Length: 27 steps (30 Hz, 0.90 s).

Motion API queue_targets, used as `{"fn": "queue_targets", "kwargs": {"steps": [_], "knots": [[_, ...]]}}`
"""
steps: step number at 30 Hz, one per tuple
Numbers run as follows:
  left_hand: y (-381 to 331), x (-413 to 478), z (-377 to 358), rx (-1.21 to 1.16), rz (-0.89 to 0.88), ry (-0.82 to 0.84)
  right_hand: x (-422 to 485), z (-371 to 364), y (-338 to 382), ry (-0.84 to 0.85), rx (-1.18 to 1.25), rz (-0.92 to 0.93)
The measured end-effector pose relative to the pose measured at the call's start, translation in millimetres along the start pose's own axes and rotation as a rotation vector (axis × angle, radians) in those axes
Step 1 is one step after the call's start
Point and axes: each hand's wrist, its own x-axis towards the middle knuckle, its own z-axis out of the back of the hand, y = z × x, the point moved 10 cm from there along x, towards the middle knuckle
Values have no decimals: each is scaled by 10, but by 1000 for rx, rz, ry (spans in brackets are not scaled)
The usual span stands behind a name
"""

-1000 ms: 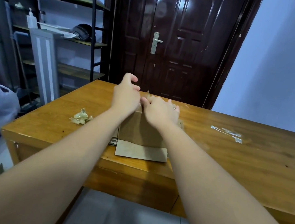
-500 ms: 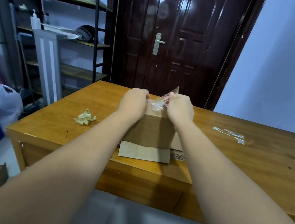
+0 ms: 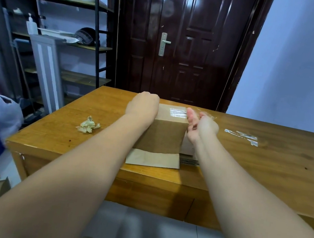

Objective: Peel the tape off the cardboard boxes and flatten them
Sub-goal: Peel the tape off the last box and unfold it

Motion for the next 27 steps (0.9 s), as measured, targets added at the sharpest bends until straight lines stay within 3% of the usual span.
{"fn": "queue_targets", "kwargs": {"steps": [3,7,9,11,13,18,23,25,27], "knots": [[-55,-24,29,55,-22,-4,42,-5,50,34,169,13],[-103,-49,38,104,-58,-4,102,129,408,-78,257,270],[-145,-54,57,130,-81,-10,-85,55,637,-116,-191,549],[-151,-56,64,139,-86,-7,-287,-315,594,56,-736,822],[-154,-69,64,155,-89,-3,-325,-540,332,261,-1145,930],[-137,-60,34,148,-82,-4,-206,-447,313,334,-1436,907],[-149,-48,30,130,-100,-19,-226,-575,502,331,-1675,1053],[-155,-43,30,123,-102,-21,-175,-586,530,313,-1654,992],[-150,-39,27,124,-97,-21,-17,-450,569,190,-1576,856]]}}
